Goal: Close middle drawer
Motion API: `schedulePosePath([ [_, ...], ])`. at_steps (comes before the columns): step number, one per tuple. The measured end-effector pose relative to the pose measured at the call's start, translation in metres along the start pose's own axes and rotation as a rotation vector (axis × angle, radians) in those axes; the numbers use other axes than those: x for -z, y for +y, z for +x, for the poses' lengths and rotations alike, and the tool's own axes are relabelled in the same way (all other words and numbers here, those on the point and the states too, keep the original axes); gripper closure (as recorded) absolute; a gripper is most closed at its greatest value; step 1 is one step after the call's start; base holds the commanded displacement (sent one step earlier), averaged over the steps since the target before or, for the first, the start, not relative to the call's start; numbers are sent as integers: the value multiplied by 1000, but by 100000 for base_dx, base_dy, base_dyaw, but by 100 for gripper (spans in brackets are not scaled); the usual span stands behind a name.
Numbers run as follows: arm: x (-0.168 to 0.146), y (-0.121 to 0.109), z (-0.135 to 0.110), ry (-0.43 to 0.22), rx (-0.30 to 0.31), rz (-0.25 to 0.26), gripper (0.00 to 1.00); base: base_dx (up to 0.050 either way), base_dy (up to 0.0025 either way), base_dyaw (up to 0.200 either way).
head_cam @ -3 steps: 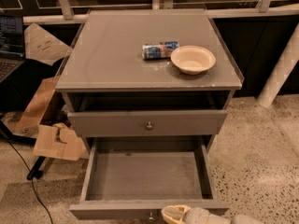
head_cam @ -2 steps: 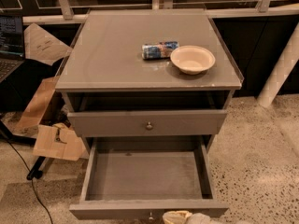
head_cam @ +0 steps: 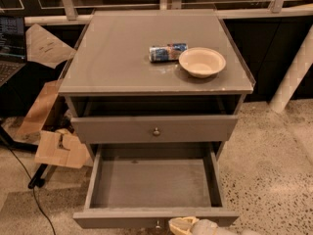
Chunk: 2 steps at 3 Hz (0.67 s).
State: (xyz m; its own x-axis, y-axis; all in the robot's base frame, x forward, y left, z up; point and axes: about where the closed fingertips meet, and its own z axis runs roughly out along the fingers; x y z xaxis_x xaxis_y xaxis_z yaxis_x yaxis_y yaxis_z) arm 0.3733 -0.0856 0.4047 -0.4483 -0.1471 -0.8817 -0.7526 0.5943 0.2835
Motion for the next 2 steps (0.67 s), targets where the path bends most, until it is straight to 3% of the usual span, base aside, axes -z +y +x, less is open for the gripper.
schedulePosePath([
  [2,-8,-13,-10,-10,12,14,100,0,0,0],
])
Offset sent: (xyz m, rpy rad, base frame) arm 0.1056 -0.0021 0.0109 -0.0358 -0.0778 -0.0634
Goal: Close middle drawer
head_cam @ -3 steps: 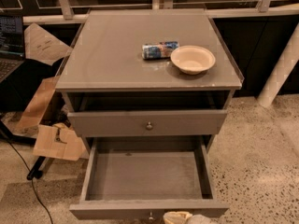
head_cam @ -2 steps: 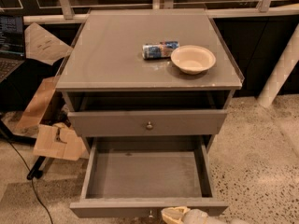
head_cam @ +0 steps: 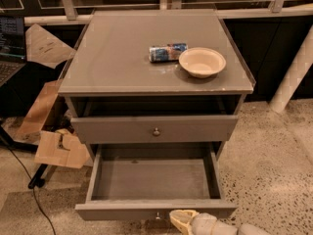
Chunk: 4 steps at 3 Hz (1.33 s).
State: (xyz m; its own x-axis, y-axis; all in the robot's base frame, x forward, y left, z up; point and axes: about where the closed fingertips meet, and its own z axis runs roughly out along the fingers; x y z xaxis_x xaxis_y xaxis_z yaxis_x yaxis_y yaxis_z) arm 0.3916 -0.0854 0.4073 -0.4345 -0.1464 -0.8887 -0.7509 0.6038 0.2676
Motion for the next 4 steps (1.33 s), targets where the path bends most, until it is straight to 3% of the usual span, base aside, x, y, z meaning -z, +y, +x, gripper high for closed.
schedulePosePath([
  [2,-21,-42,-31,10,27,32,100,0,0,0],
  [3,-21,-42,-31,10,27,32,100,0,0,0],
  [4,-24,-59,-40,5,44,55,100,0,0,0],
])
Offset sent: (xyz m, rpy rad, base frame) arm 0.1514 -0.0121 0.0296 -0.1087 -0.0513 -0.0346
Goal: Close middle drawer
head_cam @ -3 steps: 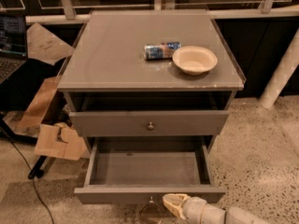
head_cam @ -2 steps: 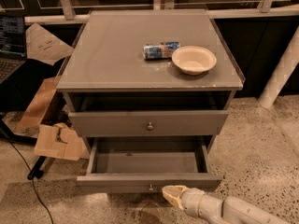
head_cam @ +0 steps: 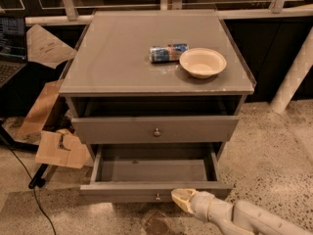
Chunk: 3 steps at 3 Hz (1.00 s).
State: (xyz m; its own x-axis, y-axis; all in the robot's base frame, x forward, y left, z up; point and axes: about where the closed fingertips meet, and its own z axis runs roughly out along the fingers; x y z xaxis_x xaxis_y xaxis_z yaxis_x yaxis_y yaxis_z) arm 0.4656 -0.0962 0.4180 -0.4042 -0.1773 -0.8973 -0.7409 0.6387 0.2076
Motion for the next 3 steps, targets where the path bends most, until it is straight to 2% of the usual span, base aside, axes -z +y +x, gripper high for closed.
schedulePosePath([
  [1,-1,-23,-13,-9,19,39,100,0,0,0],
  [3,-4,-87,-26,-11,10,142,100,0,0,0],
])
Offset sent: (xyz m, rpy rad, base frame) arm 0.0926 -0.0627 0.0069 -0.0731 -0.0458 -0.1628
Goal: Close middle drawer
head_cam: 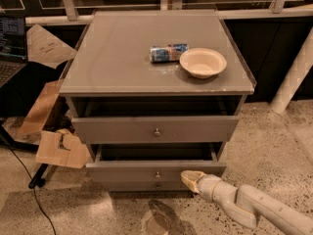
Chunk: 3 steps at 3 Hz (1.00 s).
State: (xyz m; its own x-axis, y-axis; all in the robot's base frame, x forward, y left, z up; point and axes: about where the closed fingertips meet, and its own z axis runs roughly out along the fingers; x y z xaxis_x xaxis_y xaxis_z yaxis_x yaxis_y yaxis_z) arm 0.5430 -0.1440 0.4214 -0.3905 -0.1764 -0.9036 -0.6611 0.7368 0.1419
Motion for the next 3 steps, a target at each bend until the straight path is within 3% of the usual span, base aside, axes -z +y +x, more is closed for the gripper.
schedulePosePath([
  [1,-1,0,0,1,-1,0,100,0,0,0],
  [3,-17,-25,-16,10,14,40,100,0,0,0],
])
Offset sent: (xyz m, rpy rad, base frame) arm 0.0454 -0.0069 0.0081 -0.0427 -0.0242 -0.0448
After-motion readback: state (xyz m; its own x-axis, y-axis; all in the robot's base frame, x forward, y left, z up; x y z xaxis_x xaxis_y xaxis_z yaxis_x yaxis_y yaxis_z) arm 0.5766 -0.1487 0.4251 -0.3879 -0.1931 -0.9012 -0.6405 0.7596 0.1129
